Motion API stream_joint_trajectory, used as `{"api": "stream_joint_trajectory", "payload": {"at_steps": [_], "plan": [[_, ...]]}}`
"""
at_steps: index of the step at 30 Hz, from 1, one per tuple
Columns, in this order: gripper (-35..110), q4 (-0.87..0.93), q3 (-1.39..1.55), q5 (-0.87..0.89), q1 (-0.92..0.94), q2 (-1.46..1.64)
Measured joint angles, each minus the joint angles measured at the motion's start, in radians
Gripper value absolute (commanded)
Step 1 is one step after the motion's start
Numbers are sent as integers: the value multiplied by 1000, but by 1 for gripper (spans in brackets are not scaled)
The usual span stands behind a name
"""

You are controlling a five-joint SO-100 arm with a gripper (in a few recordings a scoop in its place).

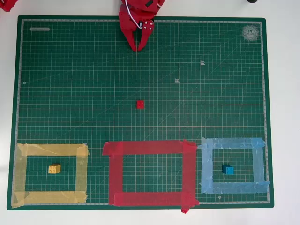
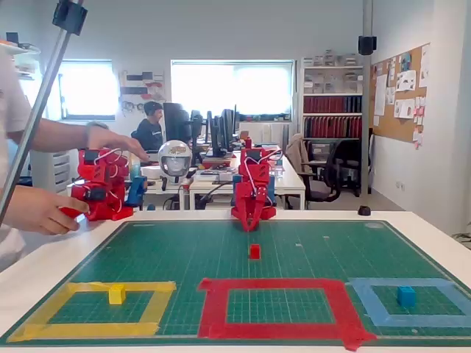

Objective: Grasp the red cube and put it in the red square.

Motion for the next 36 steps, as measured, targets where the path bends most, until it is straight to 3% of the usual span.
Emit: {"api": "stream_joint_trajectory", "payload": {"at_steps": [26,30,36], "plan": [[-1,-21,0,-6,-9,0],[-1,-239,0,-6,-11,-74],[-1,-867,-40,-6,-11,-471]]}}
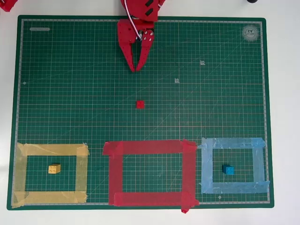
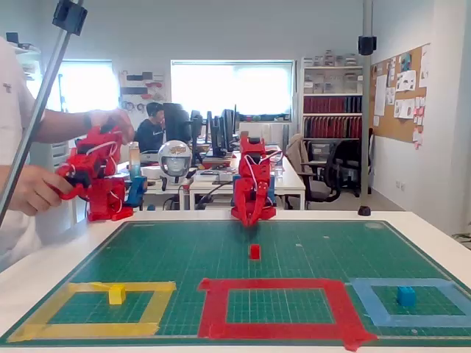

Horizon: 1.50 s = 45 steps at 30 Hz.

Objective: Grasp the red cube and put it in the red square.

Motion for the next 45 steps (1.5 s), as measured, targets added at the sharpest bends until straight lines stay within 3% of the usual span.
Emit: {"api": "stream_joint_trajectory", "payload": {"at_steps": [4,10,19,22,28,35,45], "plan": [[-1,-172,-216,0,0,-281],[-1,-225,-549,12,-26,-632],[0,-227,-595,12,-37,-781],[2,-133,-647,12,-37,-787],[7,229,-796,12,-43,-787],[12,313,-773,5,-66,-787],[12,-176,-368,3,-72,-723]]}}
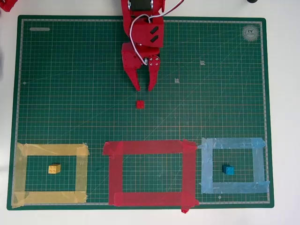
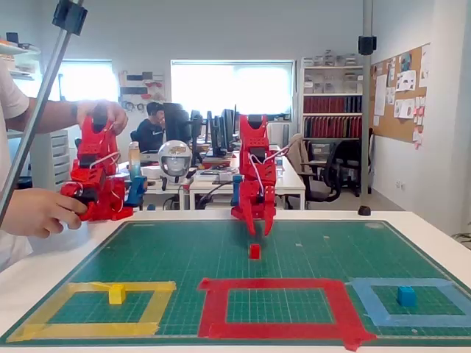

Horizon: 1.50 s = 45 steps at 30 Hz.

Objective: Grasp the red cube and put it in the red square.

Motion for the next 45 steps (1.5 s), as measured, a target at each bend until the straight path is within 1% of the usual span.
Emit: {"api": "stream_joint_trajectory", "payload": {"at_steps": [3,12,17,21,34,45], "plan": [[12,-209,130,-2,0,15],[12,-703,342,37,0,14],[12,-969,388,75,0,-98],[12,-1121,388,78,0,-229],[12,-1351,357,78,31,-554],[12,-1404,247,78,48,-738]]}}
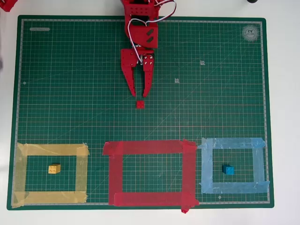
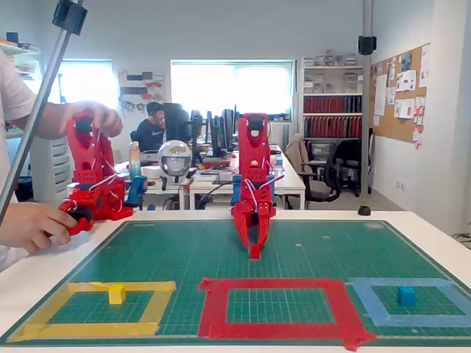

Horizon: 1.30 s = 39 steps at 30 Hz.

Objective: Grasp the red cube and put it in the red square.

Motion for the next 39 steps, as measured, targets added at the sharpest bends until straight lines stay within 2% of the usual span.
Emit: {"api": "stream_joint_trajectory", "payload": {"at_steps": [11,39], "plan": [[13,-58,-37,-9,0,-57],[17,-58,-58,-92,0,-126]]}}
